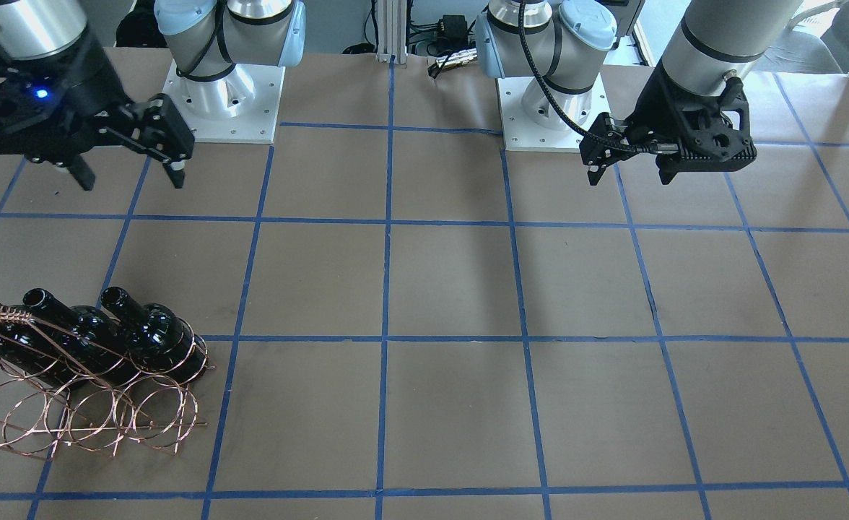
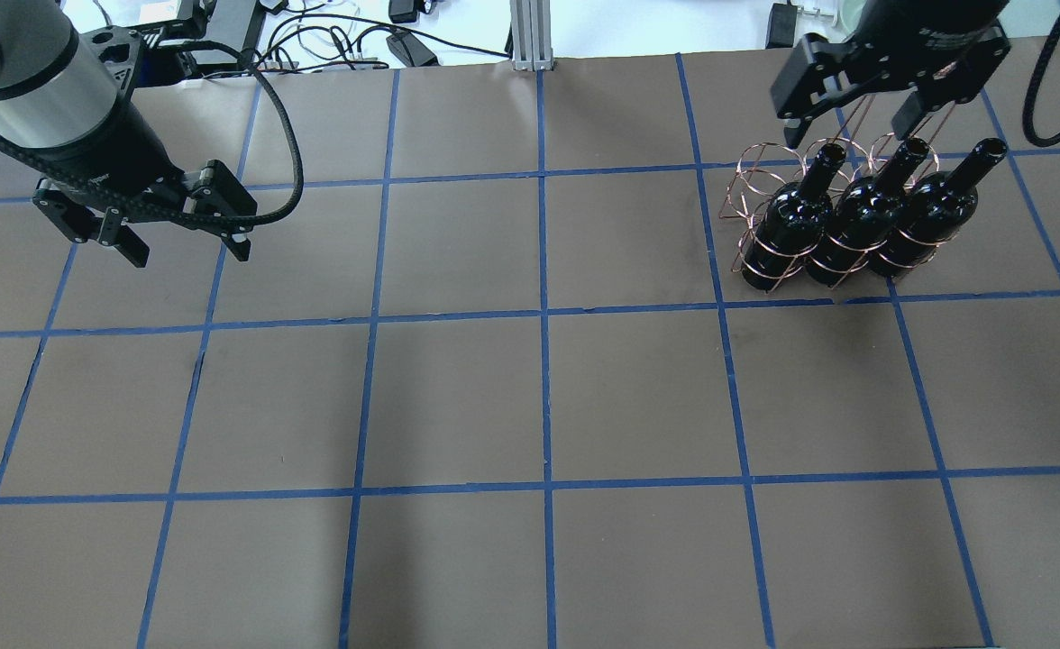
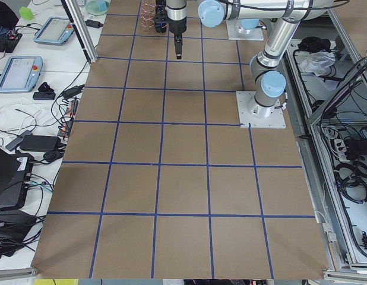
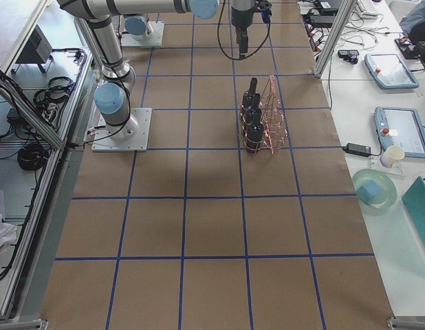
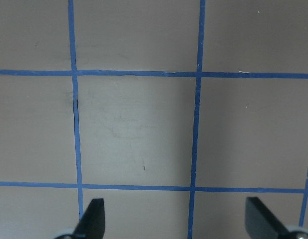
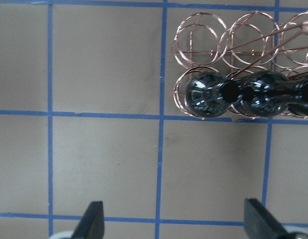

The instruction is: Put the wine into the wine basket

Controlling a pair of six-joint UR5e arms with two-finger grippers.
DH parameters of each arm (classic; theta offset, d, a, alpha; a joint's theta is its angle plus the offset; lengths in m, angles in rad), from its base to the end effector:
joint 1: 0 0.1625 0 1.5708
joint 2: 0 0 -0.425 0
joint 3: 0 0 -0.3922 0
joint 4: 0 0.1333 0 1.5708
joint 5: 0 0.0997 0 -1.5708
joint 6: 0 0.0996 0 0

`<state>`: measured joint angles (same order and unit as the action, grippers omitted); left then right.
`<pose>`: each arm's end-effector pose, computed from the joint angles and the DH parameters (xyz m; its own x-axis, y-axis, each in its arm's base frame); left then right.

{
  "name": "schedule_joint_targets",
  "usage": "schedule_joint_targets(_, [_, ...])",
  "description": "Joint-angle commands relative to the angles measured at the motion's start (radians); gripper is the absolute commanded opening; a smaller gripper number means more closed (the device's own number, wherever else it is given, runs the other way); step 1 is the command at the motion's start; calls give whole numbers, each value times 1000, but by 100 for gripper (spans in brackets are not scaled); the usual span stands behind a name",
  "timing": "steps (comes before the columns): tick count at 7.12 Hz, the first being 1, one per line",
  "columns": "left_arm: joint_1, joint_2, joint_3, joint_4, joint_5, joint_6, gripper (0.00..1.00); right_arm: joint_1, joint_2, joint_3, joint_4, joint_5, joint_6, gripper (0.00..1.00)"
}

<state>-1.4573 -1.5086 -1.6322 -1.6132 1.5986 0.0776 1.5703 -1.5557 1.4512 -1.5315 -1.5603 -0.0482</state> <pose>-0.0775 -0.4731 0.4834 -0.9991 -0.0348 -0.0245 -0.0358 0.9984 0.0436 0.1341 -0.5025 0.5355 -0.9988 -0.0483 -0.0073 -0.0477 0.9967 -0.0656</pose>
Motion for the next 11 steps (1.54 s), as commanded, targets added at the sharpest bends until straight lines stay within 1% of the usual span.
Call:
schedule_joint_targets(1, [0, -1, 0, -1, 1, -1, 100, 79, -9, 6, 25, -6, 47, 100])
schedule_joint_targets(2, [0, -1, 0, -1, 0, -2, 100, 70, -9, 6, 33, -6, 21, 100])
schedule_joint_targets(3, [0, -1, 0, -1, 1, 1, 100, 70, -10, 6, 69, -3, 16, 100])
schedule_joint_targets(5, [0, -1, 0, -1, 1, 2, 100, 68, -10, 6, 67, -7, -10, 100])
schedule_joint_targets(11, [2, 1, 0, -1, 1, 4, 100, 68, -20, 8, 71, -11, -12, 100])
